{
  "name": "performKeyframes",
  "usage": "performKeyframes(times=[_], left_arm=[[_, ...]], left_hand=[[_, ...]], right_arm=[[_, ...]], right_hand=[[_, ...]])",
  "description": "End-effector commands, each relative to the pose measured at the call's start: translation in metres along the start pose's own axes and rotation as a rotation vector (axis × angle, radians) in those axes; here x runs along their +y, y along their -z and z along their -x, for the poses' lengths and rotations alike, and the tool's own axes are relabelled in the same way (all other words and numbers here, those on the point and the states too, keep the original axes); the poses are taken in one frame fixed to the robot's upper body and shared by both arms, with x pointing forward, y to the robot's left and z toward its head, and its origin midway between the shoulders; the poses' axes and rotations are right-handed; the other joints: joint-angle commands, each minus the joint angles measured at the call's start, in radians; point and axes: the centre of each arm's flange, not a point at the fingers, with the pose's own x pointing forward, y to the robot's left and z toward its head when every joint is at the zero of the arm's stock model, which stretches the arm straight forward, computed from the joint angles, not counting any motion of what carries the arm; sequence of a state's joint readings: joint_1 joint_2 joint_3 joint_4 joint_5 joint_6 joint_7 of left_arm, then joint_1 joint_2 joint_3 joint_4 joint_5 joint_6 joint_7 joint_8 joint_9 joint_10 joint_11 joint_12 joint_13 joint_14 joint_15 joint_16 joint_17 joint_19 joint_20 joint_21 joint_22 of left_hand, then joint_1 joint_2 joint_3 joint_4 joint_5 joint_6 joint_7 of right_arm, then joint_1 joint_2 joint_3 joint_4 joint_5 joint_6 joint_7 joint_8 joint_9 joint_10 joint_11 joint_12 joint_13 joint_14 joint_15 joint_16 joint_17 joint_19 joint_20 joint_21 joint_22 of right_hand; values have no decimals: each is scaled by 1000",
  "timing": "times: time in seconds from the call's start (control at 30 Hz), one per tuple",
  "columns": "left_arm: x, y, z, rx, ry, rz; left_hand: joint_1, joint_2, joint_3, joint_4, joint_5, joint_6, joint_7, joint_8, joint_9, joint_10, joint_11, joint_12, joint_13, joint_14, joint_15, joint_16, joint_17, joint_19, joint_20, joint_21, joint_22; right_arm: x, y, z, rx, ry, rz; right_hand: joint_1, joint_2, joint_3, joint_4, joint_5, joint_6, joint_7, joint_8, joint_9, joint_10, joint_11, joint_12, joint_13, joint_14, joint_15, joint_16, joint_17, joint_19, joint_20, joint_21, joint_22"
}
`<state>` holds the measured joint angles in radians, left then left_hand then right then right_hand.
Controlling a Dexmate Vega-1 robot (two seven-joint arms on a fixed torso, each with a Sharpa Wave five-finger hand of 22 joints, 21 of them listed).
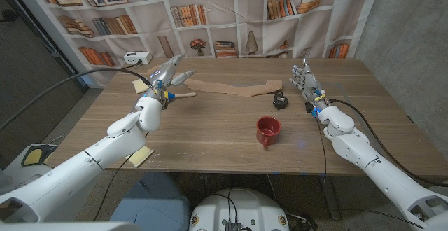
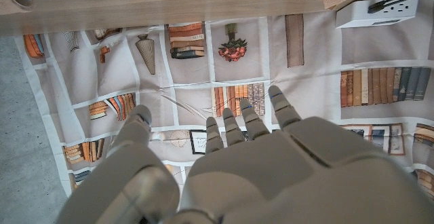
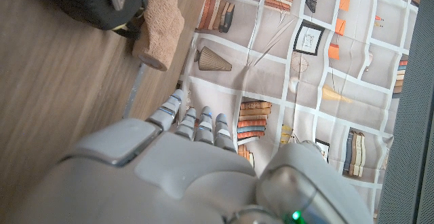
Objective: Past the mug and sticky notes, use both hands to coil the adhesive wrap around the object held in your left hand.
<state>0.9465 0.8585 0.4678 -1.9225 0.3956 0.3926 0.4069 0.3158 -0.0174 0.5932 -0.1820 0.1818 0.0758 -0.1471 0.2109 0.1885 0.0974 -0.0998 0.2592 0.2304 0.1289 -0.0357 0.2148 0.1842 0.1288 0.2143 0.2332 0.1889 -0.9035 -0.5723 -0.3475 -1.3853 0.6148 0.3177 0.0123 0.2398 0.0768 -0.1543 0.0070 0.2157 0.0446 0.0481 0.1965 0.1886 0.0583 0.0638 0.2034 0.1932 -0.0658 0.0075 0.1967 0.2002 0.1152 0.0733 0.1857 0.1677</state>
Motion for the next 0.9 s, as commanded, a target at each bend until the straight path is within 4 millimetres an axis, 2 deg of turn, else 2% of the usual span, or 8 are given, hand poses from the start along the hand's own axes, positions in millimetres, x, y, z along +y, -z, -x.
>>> performKeyframes(times=[0.03, 0.1, 0.17, 0.3, 0.33, 0.4, 0.9], left_arm=[[5, 1, -1, 17, -11, -91], [6, 2, -2, 15, -18, -100], [6, 4, -4, 19, -23, -113], [7, 5, -5, 23, -27, -128], [7, 6, -6, 20, -26, -140], [7, 6, -7, 17, -22, -156], [9, 12, -15, 33, 1, -240]], left_hand=[[16, -6, -7, 5, -2, 30, 3, 15, 6, 19, 1, 9, 7, 11, 0, 2, 4, 10, 4, 4, 4], [22, -13, -12, 12, -2, 79, -15, 30, 8, 38, -3, 18, 12, 10, 0, -1, 5, 9, 4, -1, 4], [28, -15, -16, 14, -3, 106, 0, 37, 9, 55, -6, 25, 15, 17, -3, 0, 5, 9, 3, -3, 4], [31, -16, -17, 15, -3, 104, 6, 35, 9, 57, -6, 26, 16, 25, -8, 3, 6, 11, 3, -3, 4], [36, -18, -20, 17, -3, 136, 21, 44, 11, 58, -5, 27, 19, 31, -16, 3, 6, 18, 3, -2, 5], [39, -18, -21, 17, -3, 144, 16, 46, 12, 63, -2, 29, 20, 36, -20, 4, 6, 22, 2, -1, 6], [53, -20, -25, 18, -3, 128, 22, 34, 15, 79, -1, 34, 24, 20, -31, -6, 6, 16, 1, -7, 5]], right_arm=[[1, 1, -1, 4, 7, 11], [1, 0, -1, 3, 7, 26], [1, -2, -2, 0, 4, 30], [2, -2, -2, -9, 10, 3], [2, -3, -2, -12, 6, 17], [2, -3, -2, -12, 6, 15], [8, -11, -4, -39, -12, -4]], right_hand=[[5, 3, -5, -3, 0, 4, -6, 3, 1, 0, -3, -1, 4, -6, -4, 4, 2, -1, 0, 3, 3], [6, 3, -4, -3, 0, 4, -6, 4, 1, 1, -2, 0, 4, -6, -4, 4, 2, -1, 0, 3, 3], [6, 4, -4, -3, 0, 4, -7, 3, 1, 1, -3, 0, 4, -6, -4, 4, 2, -1, 0, 3, 3], [8, 6, -3, -4, 0, 5, -7, 4, 1, 1, -4, 0, 4, -6, -4, 4, 2, -1, -3, 3, 3], [10, 6, -2, -5, 0, 8, -7, 5, 1, 4, -2, 1, 4, -5, -5, 4, 1, -1, -10, 3, 3], [11, 6, -1, -6, -1, 10, -7, 5, 1, 7, 0, 2, 4, -4, -5, 4, 1, 1, -13, 4, 3], [15, 6, 0, -9, -2, 12, -7, 5, 1, 10, -1, 2, 4, -3, -6, 4, 0, 1, -13, 4, 3]])
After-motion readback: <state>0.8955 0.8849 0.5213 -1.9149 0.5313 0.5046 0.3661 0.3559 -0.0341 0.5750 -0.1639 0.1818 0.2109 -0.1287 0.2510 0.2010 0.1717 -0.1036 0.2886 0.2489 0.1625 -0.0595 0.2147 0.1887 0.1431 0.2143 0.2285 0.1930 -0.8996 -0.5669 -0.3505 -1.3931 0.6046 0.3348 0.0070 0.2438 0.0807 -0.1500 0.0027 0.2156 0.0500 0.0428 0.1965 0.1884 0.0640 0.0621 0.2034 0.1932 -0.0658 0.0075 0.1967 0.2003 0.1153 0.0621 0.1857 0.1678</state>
